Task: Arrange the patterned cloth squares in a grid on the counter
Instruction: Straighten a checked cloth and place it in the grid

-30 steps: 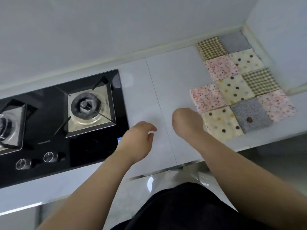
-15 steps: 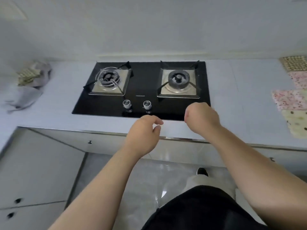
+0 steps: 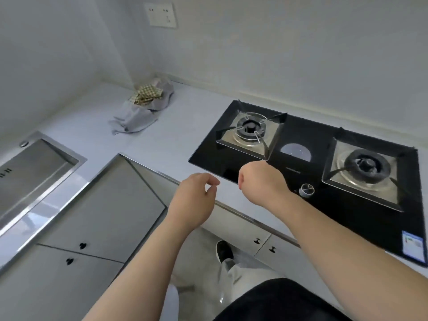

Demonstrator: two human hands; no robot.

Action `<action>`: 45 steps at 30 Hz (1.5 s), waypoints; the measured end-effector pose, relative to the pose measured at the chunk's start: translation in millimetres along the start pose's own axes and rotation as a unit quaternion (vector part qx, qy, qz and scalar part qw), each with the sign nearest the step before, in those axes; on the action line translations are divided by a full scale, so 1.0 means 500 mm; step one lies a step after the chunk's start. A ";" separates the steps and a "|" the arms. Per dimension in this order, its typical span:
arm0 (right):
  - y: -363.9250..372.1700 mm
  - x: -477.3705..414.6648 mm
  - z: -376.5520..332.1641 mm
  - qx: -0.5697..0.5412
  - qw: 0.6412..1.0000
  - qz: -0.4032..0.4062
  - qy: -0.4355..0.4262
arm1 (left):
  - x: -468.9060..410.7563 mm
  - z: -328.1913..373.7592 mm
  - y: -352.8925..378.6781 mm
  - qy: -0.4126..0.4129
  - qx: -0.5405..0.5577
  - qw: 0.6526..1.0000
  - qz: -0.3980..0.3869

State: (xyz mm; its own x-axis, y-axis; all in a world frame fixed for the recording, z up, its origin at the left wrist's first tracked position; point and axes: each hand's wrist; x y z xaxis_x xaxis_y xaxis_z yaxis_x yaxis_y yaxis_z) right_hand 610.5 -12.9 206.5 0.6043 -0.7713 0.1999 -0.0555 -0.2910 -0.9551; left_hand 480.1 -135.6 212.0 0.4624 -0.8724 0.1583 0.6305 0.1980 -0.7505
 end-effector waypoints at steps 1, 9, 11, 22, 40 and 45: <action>0.001 -0.044 -0.022 -0.002 1.000 -0.002 -0.013 | -0.034 -0.022 -0.019 -0.005 -0.006 1.000 0.011; -0.043 -0.356 -0.177 -0.027 0.994 -0.039 -0.095 | -0.274 -0.157 -0.174 -0.061 -0.012 0.997 0.045; -0.054 -0.418 -0.212 -0.034 0.993 -0.047 -0.104 | -0.322 -0.184 -0.208 -0.069 -0.021 0.996 0.052; -0.031 -0.720 -0.407 -0.028 0.994 -0.076 -0.075 | -0.685 -0.386 -0.404 -0.038 -0.132 0.989 0.063; -0.007 -0.915 -0.544 -0.032 0.988 -0.117 0.099 | -1.200 -0.534 -0.450 -0.012 -0.322 0.931 -0.174; -0.015 -0.911 -0.551 -0.034 0.987 -0.109 0.111 | -1.185 -0.526 -0.468 0.042 -0.199 0.976 -0.078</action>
State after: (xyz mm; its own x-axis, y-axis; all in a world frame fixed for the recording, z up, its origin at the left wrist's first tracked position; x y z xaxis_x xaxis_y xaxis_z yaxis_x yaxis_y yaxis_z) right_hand 116.4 184.6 182.8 0.4194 -0.7888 0.4492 -0.0011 -0.4953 -0.8687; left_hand -105.3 217.4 125.0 0.3171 -0.9151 0.2493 0.3898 -0.1138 -0.9138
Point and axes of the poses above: each hand's wrist, its own x-axis away from the middle knuckle, its own y-axis out of the palm, z = x × y, and after that the axes turned 1 degree about -z, right-handed
